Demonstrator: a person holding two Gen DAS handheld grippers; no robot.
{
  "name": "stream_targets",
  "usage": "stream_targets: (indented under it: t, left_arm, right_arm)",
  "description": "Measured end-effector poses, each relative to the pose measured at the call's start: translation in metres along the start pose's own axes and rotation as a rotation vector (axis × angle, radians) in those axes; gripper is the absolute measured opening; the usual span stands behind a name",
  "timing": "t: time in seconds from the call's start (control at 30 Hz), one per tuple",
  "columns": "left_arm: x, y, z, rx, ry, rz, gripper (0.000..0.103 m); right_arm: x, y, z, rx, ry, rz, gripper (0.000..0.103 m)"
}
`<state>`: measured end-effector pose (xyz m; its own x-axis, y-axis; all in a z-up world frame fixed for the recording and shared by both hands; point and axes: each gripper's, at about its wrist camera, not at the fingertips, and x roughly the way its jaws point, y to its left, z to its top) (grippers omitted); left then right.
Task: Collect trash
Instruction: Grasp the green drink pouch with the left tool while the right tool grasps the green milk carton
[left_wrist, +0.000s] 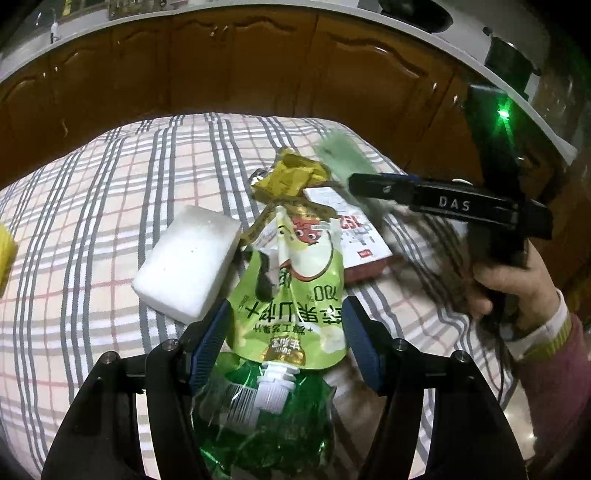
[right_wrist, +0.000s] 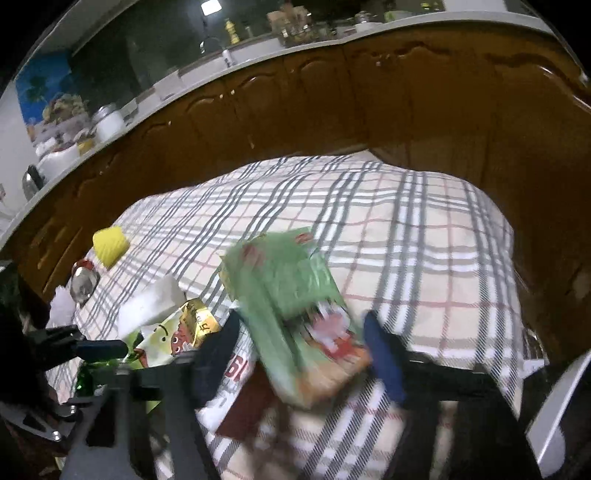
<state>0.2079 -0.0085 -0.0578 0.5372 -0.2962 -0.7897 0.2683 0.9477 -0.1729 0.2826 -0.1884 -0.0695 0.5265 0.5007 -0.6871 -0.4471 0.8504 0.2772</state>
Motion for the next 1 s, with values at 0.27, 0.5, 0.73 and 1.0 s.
stream_targets:
  t: [0.27, 0.5, 0.73, 1.0]
  left_arm:
    - [0.008, -0.020, 0.007, 0.034, 0.003, -0.021, 0.053]
    - [0.015, -0.016, 0.014, 0.017, 0.010, -0.024, 0.053]
    - [0.011, 0.000, 0.021, -0.036, -0.002, -0.084, 0.053]
    - [0.035, 0.013, 0.032, -0.056, 0.023, -0.074, 0.018]
  right_arm:
    - [-0.057, -0.004, -0.027, 0.108, -0.069, -0.018, 0.047]
    - [-0.085, -0.005, -0.063, 0.178, -0.023, -0.100, 0.047]
    - [-0.068, -0.015, -0.078, 0.226, 0.011, -0.065, 0.053]
    - [-0.048, -0.021, -0.076, 0.244, 0.017, -0.040, 0.056]
